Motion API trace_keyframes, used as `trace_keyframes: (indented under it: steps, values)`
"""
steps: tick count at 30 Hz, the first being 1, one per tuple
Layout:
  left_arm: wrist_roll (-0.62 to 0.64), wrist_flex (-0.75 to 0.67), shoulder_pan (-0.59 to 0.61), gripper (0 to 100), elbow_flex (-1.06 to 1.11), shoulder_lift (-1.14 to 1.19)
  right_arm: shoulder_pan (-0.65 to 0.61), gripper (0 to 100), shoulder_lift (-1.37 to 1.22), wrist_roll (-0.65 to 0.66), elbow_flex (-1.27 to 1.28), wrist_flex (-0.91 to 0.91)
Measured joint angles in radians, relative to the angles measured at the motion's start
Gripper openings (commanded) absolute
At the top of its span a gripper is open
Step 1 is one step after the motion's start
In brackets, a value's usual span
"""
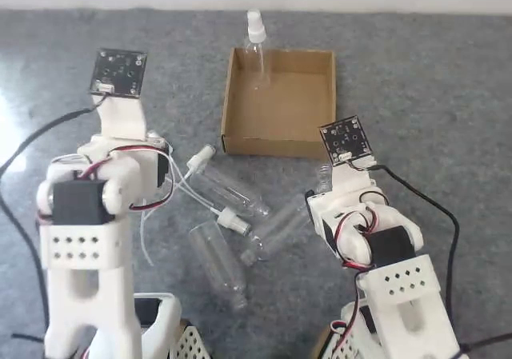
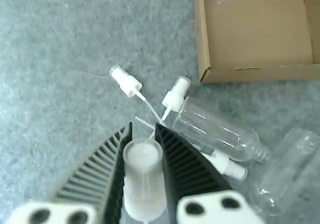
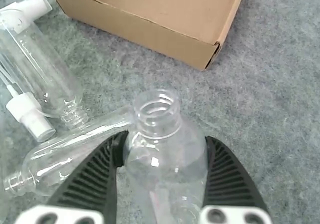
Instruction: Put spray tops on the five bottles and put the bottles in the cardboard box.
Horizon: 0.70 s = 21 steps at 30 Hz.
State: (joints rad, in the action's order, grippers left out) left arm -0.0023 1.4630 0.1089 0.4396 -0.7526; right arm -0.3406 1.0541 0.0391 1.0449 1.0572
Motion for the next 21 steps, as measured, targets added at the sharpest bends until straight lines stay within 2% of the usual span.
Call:
trace_keyframes:
  steps: [12,16,21]
  values:
    - [0.063,-0.061,-0.011,1,0.000,-0.021,0.000,9.0,0.348,0.000,0.155,-0.012]
    - [0.083,-0.064,-0.021,1,-0.025,-0.021,0.000,9.0,0.396,0.000,0.172,-0.012]
    - [0.143,-0.064,-0.035,1,-0.112,-0.021,-0.058,9.0,0.407,0.000,0.184,-0.012]
